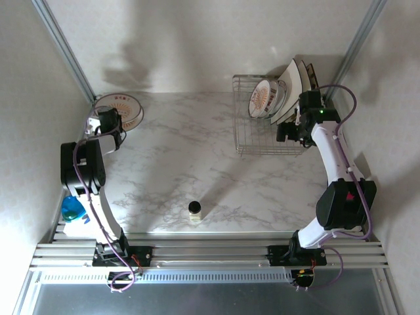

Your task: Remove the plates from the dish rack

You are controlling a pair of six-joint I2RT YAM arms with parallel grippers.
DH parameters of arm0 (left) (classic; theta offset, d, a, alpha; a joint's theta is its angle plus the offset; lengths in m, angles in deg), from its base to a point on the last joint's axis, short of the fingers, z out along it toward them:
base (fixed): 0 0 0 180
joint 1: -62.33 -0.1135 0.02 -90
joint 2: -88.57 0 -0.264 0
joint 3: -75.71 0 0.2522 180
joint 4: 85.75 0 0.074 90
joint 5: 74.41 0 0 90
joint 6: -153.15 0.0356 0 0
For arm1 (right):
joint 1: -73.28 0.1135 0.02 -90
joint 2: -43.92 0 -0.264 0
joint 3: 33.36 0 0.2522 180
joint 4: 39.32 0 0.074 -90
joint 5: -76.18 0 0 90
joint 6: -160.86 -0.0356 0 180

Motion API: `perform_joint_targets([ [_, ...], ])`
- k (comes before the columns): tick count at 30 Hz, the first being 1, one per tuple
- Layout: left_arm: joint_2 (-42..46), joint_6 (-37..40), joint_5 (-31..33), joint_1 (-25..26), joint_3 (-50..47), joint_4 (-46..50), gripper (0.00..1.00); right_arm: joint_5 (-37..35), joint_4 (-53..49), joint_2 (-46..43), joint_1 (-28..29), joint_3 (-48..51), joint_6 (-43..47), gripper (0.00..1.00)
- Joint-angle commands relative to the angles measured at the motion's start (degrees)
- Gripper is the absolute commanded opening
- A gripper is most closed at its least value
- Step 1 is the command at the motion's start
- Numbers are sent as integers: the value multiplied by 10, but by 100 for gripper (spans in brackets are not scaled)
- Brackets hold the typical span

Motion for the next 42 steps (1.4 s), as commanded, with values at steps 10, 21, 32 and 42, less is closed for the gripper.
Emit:
perform_joint_targets([
  [10,-12,22,24,0,44,42,0,10,17,2,-2,11,-9,99],
  [21,-33,10,15,-1,47,25,0,13,24,-12,-2,33,-11,99],
  [32,-34,14,20,-1,49,36,15,16,24,-25,-2,39,-13,99],
  [42,-22,65,32,1,58,65,41,19,32,-35,-2,48,-15,99],
])
